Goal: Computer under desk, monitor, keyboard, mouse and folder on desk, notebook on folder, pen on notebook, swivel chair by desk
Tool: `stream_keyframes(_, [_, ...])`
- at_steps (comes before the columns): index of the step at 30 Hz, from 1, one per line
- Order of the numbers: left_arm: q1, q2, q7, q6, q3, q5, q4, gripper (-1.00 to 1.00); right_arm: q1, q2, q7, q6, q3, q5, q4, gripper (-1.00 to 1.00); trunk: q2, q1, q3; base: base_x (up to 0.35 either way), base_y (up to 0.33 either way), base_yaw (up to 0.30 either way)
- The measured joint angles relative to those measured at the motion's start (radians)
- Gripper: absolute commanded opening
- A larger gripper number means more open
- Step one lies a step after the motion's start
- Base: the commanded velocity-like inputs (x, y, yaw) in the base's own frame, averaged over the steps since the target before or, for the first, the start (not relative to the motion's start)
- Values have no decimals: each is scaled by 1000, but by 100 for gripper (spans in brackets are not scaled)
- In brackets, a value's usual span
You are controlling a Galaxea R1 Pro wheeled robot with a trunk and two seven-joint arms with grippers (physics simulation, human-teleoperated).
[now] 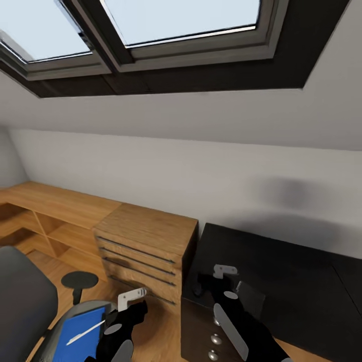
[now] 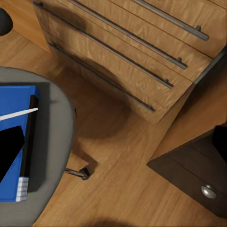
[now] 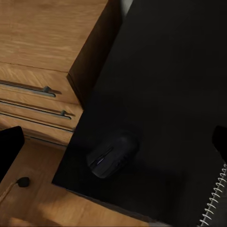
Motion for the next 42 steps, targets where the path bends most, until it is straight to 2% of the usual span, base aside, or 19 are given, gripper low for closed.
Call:
stream_keyframes(7, [0,-1,0,0,-1,0,-1,100,0,-1,1,0,-1,0,0,100,0,0,-4,0,0,171])
stream_keyframes(12, [0,-1,0,1,-3,0,-73,100,0,-3,2,-7,0,3,7,100,0,0,-4,0,0,14])
stream_keyframes(15, [0,-1,0,1,-4,0,-92,100,-1,2,2,-13,0,14,46,100,0,0,-4,0,0,3])
stream_keyframes(18, [0,-2,0,2,-5,0,-101,100,-14,20,2,-15,-1,36,121,100,0,0,-4,0,0,1])
stream_keyframes(20, [0,-3,0,2,-6,0,-106,100,-63,41,2,-19,-2,55,204,100,0,0,-4,0,0,0])
stream_keyframes(22, [0,-3,0,2,-7,0,-116,100,-215,64,4,-51,-5,70,413,100,0,0,-4,0,0,0])
stream_keyframes(23, [0,-3,0,2,-8,0,-126,100,-281,72,8,-78,-7,71,513,100,0,0,-4,0,0,0])
stream_keyframes(24, [0,-3,0,2,-8,0,-131,100,-314,77,11,-94,-8,71,560,100,0,0,-4,0,0,0])
stream_keyframes(26, [0,-3,-1,3,-8,1,-156,100,-458,102,35,-147,-8,70,766,100,0,0,-4,0,0,0])
stream_keyframes(30, [0,-3,-2,3,-8,4,-163,100,-479,123,41,-127,-10,63,799,100,-7,4,-7,0,0,0])
stream_keyframes(31, [0,-3,-2,3,-8,6,-165,100,-483,135,42,-119,-12,57,811,100,-14,8,-10,0,0,0])
stream_keyframes(34, [0,-3,-2,3,-7,7,-165,100,-484,139,43,-113,-10,53,826,100,-35,19,-20,0,0,0])
stream_keyframes(37, [0,-3,-2,4,-8,7,-165,100,-485,139,43,-63,-9,52,833,100,-56,31,-29,0,0,0])
stream_keyframes(38, [0,-3,-2,4,-8,8,-164,100,-485,139,43,6,-9,42,831,100,-63,35,-32,0,0,0])
stream_keyframes(40, [0,-3,-2,4,-8,8,-163,100,-485,139,44,31,-10,29,830,100,-77,42,-38,0,0,0])
stream_keyframes(41, [0,-3,-2,5,-8,9,-162,100,-485,139,44,45,-10,12,829,100,-84,46,-42,0,0,0])
stream_keyframes(42, [0,-3,-2,4,-20,9,-161,100,-485,139,45,60,-11,-25,828,100,-91,50,-45,0,0,0])
